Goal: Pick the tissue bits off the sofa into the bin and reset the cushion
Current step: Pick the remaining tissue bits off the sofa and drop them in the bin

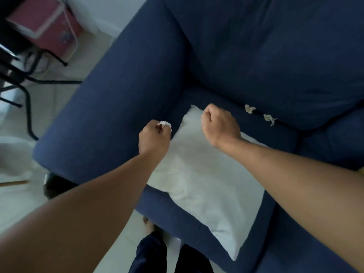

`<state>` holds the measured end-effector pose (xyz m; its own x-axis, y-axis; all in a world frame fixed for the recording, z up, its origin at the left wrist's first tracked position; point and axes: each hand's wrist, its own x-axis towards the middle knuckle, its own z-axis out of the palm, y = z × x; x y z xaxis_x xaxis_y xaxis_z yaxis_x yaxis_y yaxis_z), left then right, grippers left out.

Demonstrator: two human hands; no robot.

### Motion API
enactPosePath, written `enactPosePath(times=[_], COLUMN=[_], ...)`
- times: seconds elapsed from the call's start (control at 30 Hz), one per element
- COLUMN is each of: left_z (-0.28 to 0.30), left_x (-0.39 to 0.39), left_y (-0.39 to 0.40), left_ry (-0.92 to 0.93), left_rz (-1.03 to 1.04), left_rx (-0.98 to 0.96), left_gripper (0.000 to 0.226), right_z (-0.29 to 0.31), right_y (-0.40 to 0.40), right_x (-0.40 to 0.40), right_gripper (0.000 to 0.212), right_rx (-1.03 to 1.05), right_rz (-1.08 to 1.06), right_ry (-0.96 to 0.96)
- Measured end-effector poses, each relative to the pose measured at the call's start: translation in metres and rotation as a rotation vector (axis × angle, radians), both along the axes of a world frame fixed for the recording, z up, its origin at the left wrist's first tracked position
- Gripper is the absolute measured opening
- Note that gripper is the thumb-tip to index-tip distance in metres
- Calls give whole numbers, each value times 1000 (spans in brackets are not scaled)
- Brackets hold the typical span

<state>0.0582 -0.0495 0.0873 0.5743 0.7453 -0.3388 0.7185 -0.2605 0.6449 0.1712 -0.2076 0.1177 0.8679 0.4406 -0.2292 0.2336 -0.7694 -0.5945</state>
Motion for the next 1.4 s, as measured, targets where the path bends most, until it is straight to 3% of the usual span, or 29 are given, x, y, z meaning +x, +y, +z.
enactPosePath(times=[0.33,0.67,0.9,1.03,1.13,1.3,1.4], left_z=[-27,-56,-69,-76,-80,-86,-93], left_x=[-154,-324,-394,-408,-408,-397,-390], left_y=[5,33,94,136,171,231,260], left_ry=[129,285,310,267,248,104,2], left_rz=[127,285,415,464,506,659,736], left_rx=[-29,-35,-55,-71,-87,-232,-340], left_gripper=[17,15,20,19,19,27,24], right_z=[6,-24,-46,-65,-77,-87,-90], right_y=[79,130,154,171,185,212,232], right_x=[-90,-211,-284,-317,-335,-351,-356], right_gripper=[27,29,29,36,29,21,29], right_rx=[-40,-229,-315,-367,-400,-424,-435], right_rz=[427,773,828,781,734,634,584], right_ry=[176,290,369,384,389,427,448])
